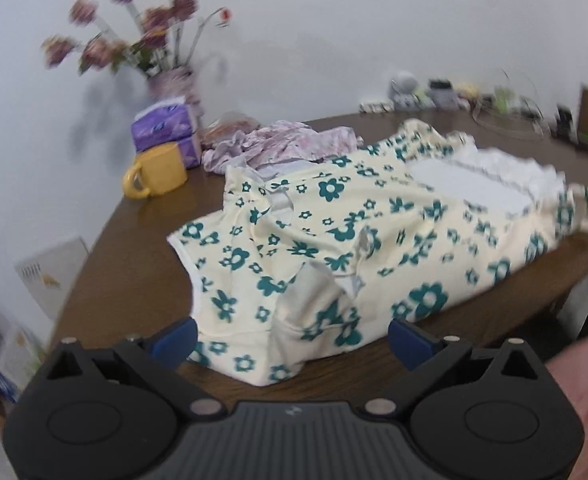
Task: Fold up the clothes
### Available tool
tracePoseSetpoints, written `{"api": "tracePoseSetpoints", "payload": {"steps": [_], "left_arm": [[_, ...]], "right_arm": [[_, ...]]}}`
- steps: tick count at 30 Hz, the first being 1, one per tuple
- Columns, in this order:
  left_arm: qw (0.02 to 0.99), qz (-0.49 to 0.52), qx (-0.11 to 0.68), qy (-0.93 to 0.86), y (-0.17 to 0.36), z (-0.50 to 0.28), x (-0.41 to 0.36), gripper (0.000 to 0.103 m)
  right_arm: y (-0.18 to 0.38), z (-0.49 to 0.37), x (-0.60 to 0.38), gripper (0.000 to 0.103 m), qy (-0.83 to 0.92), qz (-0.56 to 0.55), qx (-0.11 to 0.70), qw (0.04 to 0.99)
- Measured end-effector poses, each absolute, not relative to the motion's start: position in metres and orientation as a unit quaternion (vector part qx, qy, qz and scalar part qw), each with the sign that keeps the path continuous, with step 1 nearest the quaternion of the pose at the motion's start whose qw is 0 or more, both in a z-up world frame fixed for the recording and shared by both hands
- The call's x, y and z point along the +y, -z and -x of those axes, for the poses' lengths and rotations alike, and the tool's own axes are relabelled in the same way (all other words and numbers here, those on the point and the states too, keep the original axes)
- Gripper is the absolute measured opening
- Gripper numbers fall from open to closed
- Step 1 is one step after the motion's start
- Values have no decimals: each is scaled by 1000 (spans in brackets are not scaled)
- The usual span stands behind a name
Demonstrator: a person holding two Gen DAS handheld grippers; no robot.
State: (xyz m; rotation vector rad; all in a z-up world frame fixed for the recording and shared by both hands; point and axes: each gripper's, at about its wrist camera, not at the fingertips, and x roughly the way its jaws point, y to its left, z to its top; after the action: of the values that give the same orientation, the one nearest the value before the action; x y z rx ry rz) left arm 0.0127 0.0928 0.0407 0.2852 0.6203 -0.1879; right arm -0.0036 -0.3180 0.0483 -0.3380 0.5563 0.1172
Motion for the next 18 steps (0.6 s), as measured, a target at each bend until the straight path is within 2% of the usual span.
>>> {"api": "tracePoseSetpoints", "payload": {"steps": [1, 3, 5, 7, 9, 11, 12, 13, 14, 15, 18], "left_arm": [[936, -146, 303, 100, -41, -13, 94, 97], [932, -156, 305, 118, -39, -15, 94, 91], [927, -165, 308, 134, -36, -17, 94, 88], [924, -168, 311, 144, -35, -20, 95, 83], [921, -169, 316, 154, -33, -23, 96, 72], [917, -171, 320, 164, -32, -27, 97, 62], [917, -165, 321, 168, -32, -29, 98, 52], [917, -160, 322, 171, -33, -31, 100, 46], [917, -155, 323, 174, -34, -34, 102, 33], [917, -150, 325, 177, -35, -36, 103, 25], [916, -134, 328, 186, -38, -43, 108, 17]], "right_arm": [[-48, 4, -316, 102, -61, 184, 271, 943], [-48, -4, -318, 94, -83, 177, 285, 939], [-47, -11, -318, 77, -102, 174, 299, 933], [-44, -18, -317, 73, -118, 177, 309, 927], [-43, -25, -318, 64, -138, 174, 321, 921], [-42, -32, -319, 40, -145, 174, 329, 917], [-40, -36, -320, 35, -146, 174, 335, 915], [-39, -39, -321, 25, -147, 173, 338, 913], [-39, -41, -322, 14, -149, 170, 341, 912], [-39, -43, -324, 10, -151, 168, 344, 912], [-40, -48, -326, 3, -157, 159, 345, 912]]}}
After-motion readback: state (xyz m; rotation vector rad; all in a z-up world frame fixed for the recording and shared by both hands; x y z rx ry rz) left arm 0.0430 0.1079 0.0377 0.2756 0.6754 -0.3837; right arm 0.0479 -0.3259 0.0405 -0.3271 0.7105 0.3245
